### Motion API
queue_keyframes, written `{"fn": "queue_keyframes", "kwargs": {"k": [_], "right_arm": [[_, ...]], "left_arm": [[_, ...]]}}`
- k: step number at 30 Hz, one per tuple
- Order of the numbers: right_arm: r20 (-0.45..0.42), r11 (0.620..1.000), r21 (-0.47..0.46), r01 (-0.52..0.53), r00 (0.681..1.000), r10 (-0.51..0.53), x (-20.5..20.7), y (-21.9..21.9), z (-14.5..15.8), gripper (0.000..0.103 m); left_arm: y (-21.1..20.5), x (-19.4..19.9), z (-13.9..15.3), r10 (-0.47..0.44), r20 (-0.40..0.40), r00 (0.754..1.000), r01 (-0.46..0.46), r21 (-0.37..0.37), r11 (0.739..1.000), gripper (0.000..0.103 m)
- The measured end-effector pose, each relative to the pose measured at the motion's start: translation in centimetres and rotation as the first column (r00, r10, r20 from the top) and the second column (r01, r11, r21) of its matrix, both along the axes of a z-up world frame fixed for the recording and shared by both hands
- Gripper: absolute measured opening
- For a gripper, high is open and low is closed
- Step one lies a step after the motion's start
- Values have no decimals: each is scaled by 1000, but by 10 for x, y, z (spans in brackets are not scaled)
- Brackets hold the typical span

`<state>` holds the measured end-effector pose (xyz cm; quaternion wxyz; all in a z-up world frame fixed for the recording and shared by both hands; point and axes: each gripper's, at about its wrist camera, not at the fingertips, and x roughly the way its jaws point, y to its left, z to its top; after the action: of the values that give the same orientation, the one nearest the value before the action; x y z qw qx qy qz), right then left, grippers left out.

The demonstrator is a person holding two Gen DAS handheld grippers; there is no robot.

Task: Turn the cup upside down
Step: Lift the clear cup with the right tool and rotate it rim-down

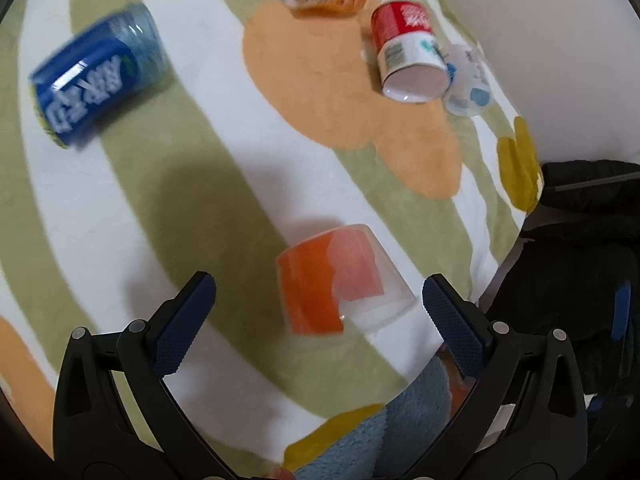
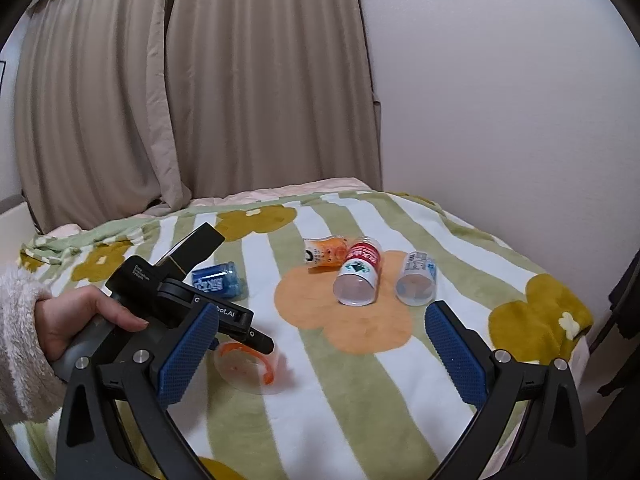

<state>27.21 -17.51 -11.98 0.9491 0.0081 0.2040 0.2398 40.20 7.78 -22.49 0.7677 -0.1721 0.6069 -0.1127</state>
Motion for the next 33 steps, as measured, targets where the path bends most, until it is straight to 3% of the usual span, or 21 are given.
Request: {"fn": "queue_keyframes", "kwargs": {"k": [4,6,9,12,15,17,19,24,29,33], "right_arm": [[-140,990,-4,-142,980,140,37,10,23,103],[-280,969,-20,-245,932,230,65,26,30,103],[-520,926,20,-377,787,331,115,61,22,103],[-690,912,-29,-409,669,278,152,95,-7,103],[-807,907,-90,-410,564,175,177,121,-48,103],[-864,910,-71,-408,482,148,186,131,-71,102],[-901,919,-55,-391,416,124,192,138,-94,94],[-932,929,-24,-369,345,112,195,150,-111,85],[-946,937,-25,-349,310,90,199,153,-118,79],[-952,936,-56,-348,300,55,203,152,-125,65]], "left_arm": [[9,-28,37,-9,132,991,-2,81,997,103],[15,-52,56,-17,223,975,-17,146,989,103],[24,-86,75,-5,326,945,-63,199,978,103],[37,-117,82,39,400,916,-124,188,974,103],[49,-136,81,79,427,901,-168,173,970,103],[56,-147,80,103,451,887,-192,157,969,103],[59,-155,78,111,466,878,-201,147,969,103],[68,-159,71,113,457,882,-197,141,970,103],[67,-160,67,77,452,889,-167,161,973,103],[68,-162,69,74,457,886,-160,151,976,103]]}}
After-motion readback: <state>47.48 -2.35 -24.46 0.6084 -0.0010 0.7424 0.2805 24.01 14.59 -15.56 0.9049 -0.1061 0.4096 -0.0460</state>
